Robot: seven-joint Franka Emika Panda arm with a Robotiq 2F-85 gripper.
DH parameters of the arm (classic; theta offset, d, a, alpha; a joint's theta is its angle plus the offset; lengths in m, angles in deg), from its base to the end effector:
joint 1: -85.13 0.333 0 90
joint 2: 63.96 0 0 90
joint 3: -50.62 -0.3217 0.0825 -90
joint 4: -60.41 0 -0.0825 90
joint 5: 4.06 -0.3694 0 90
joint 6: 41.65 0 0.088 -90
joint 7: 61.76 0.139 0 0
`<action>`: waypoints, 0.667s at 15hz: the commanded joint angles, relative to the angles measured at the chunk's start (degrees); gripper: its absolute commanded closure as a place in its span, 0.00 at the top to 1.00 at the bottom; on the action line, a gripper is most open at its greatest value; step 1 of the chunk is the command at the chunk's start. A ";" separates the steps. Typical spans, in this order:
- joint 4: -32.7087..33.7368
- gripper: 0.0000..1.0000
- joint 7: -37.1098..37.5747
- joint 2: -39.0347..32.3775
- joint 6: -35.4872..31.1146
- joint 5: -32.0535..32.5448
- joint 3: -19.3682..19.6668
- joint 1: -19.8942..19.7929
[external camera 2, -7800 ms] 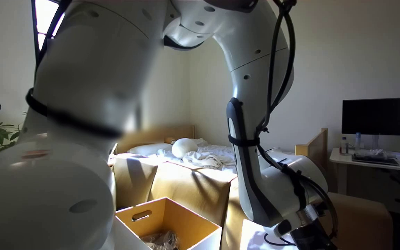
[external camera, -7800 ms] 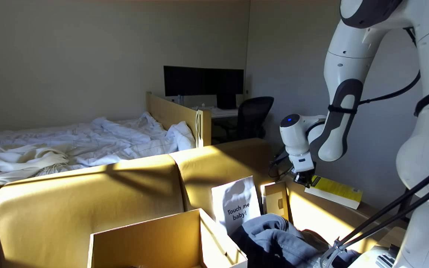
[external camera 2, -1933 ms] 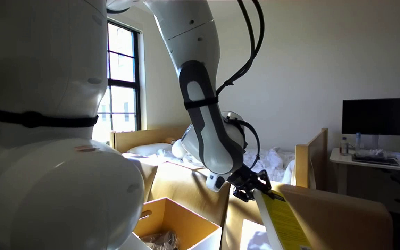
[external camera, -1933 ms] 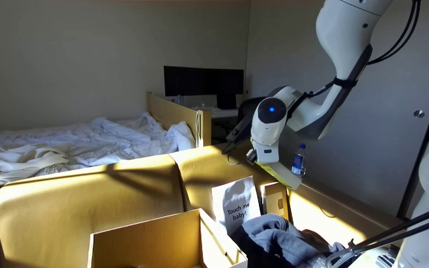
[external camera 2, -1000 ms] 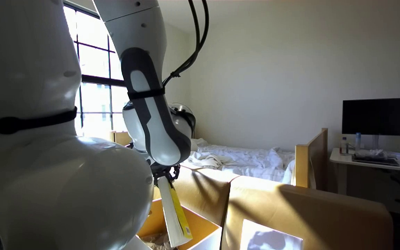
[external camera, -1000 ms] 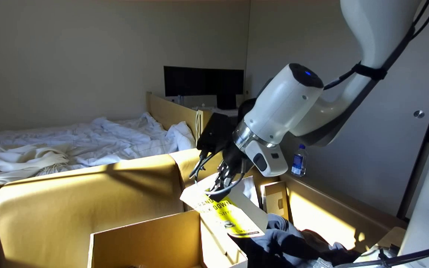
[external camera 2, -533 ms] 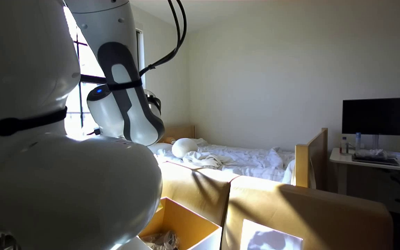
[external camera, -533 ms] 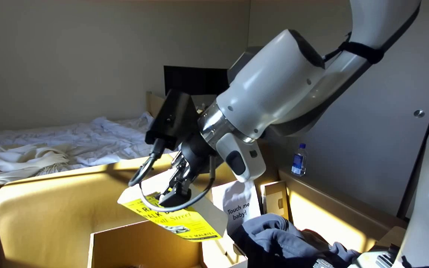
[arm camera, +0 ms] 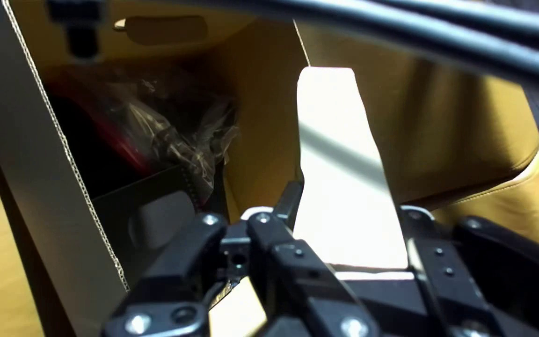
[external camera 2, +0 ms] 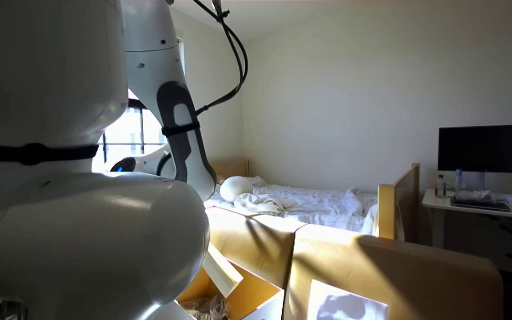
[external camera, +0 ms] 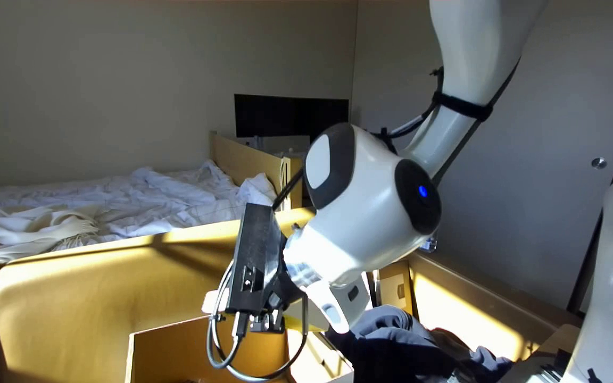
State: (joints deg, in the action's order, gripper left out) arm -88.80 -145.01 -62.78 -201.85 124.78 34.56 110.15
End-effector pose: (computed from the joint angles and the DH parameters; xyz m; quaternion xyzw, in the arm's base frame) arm 0.2892 0.2882 0.2381 -0.5179 0.7577 -0.1016 0.3838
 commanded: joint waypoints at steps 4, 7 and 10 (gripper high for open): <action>0.31 0.37 -2.26 -11.07 3.70 1.49 -0.43 -4.64; 0.97 0.37 -2.29 -11.16 3.69 1.48 -0.84 -4.41; 1.03 0.12 -3.20 -12.33 3.63 1.52 -1.14 -3.98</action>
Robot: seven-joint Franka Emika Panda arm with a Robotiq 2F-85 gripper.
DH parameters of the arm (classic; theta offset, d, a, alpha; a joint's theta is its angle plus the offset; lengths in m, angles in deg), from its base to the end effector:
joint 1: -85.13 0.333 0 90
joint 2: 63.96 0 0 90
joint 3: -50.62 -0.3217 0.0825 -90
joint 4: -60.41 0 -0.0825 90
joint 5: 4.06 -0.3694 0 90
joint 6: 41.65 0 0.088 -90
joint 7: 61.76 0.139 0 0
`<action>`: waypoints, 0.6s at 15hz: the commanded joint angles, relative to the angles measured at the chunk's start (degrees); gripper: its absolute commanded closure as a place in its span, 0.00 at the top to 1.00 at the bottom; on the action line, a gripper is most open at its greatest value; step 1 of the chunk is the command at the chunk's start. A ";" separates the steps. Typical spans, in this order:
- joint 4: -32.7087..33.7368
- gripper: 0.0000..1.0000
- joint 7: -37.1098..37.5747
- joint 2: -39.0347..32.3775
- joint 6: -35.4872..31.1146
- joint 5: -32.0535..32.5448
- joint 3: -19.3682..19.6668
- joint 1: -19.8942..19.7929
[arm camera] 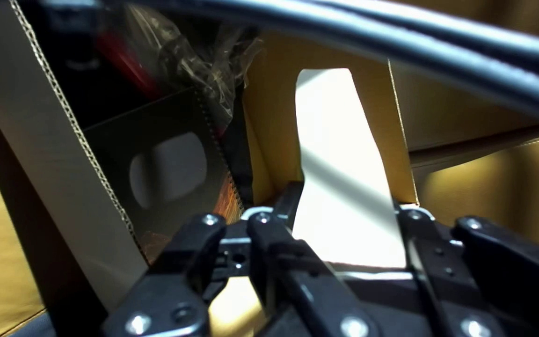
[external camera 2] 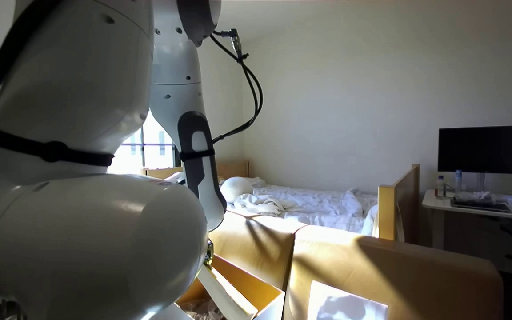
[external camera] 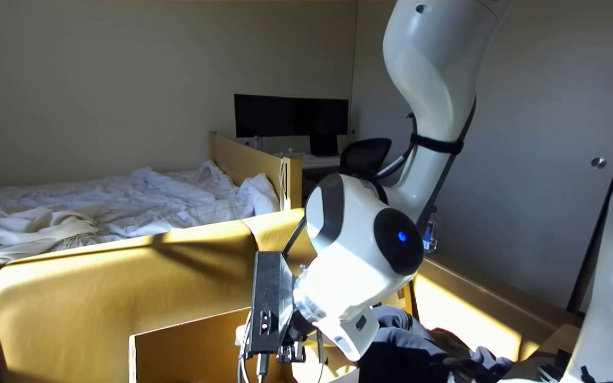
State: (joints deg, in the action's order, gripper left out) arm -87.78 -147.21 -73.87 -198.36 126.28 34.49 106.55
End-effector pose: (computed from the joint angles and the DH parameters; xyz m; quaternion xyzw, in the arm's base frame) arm 0.2991 0.2627 0.1705 -0.5293 0.7765 -0.1243 0.3183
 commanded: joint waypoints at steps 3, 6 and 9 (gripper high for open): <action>1.25 0.12 -2.21 -4.97 1.86 -0.18 -3.19 1.63; 3.40 0.12 -6.93 -9.02 4.22 -1.23 -5.02 4.58; 6.39 0.12 -14.56 -15.22 8.28 -4.21 -5.14 7.78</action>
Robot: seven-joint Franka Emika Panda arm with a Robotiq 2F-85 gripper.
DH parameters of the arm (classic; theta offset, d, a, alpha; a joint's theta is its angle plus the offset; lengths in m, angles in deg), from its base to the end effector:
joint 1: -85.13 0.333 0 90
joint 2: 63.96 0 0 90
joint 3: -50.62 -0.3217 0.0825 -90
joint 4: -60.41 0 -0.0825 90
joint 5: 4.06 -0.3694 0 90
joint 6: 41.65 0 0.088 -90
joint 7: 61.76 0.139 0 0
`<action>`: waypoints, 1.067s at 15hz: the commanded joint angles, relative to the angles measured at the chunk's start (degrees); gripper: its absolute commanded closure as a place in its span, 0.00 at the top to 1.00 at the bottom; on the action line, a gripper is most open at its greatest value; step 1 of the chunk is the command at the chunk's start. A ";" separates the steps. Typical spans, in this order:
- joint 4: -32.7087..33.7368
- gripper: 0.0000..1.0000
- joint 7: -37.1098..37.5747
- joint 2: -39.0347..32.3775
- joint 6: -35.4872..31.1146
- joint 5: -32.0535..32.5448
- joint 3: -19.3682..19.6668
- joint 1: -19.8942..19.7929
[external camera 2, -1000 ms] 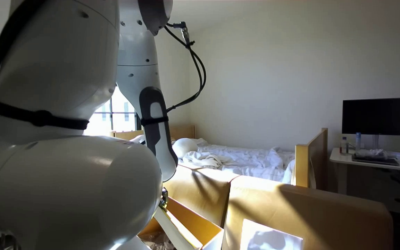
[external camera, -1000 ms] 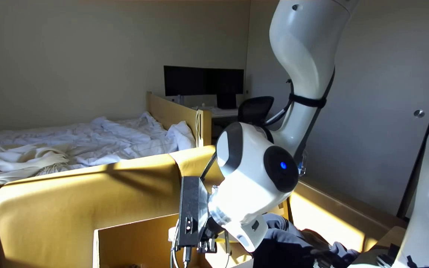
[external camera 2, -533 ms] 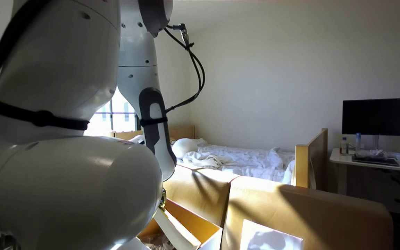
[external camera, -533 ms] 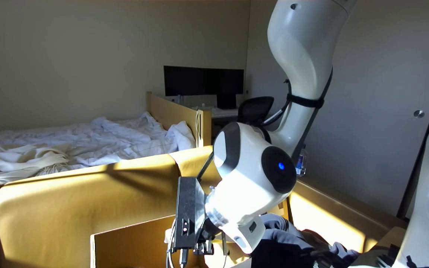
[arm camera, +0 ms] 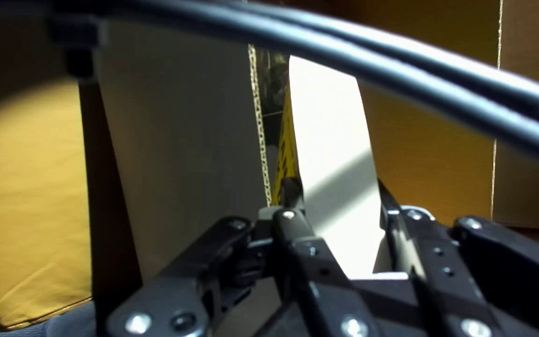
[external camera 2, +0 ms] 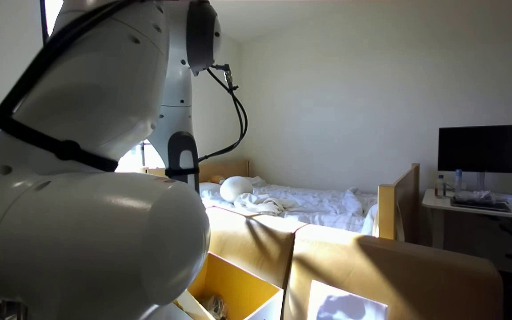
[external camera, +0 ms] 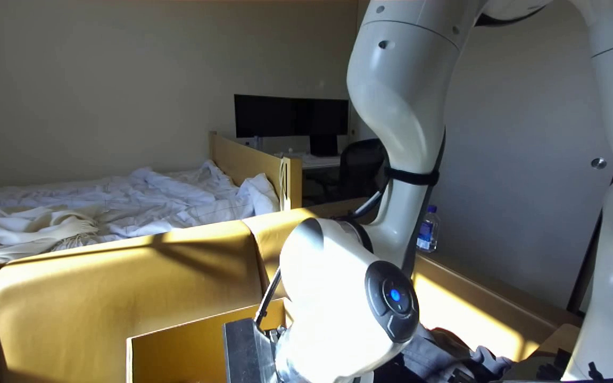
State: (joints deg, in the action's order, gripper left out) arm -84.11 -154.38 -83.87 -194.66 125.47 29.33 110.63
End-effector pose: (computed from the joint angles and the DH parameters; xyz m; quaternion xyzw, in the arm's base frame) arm 0.2563 0.3160 0.1252 -0.6263 0.7149 -0.1107 0.2905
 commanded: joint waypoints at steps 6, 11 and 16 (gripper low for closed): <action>8.55 0.12 -20.08 -12.49 13.51 -9.25 -0.01 7.85; 9.62 0.75 -22.98 -10.67 14.89 -16.16 -0.14 6.01; 9.13 1.00 -29.19 -3.86 10.90 -24.77 -0.42 1.17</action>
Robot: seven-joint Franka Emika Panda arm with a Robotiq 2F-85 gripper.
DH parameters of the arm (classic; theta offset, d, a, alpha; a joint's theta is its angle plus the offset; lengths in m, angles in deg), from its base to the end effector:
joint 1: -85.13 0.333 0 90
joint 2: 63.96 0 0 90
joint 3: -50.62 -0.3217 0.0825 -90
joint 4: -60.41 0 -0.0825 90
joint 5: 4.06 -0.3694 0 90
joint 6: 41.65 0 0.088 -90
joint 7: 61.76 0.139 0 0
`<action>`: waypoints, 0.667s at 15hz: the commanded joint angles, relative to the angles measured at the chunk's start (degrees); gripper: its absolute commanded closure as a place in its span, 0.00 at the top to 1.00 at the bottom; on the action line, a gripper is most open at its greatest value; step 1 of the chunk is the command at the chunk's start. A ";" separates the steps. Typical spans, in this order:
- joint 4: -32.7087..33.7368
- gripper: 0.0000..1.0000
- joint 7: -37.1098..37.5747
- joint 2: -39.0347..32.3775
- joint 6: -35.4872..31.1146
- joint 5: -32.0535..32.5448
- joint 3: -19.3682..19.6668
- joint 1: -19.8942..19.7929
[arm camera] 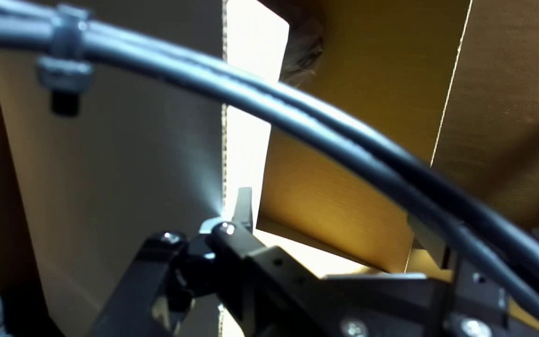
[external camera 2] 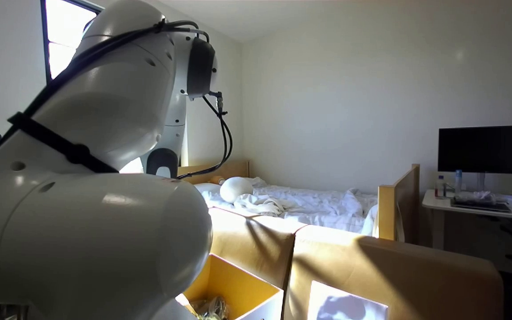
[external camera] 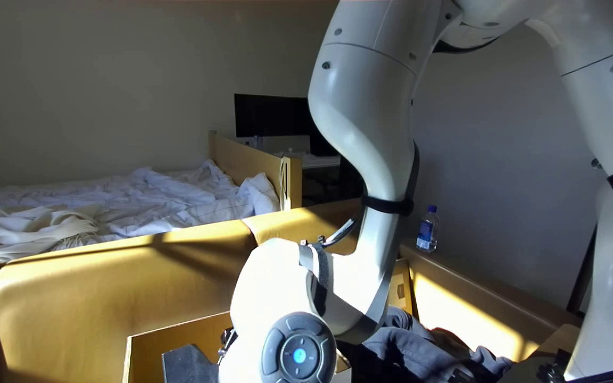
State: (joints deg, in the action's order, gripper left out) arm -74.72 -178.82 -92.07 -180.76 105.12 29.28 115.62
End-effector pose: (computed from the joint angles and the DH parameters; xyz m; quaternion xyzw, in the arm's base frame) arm 0.2940 0.3686 0.1074 -0.6402 0.6805 -0.2390 0.2646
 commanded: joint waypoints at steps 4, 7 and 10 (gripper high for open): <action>-2.06 1.00 -2.85 14.81 -8.08 -8.56 -0.04 -9.67; -4.41 1.00 1.33 24.07 -10.97 -8.58 1.56 -13.10; -8.18 1.00 0.77 32.50 -15.78 -12.51 5.32 -16.75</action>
State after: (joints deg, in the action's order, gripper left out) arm -76.46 -178.88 -69.73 -191.76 96.77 31.88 101.95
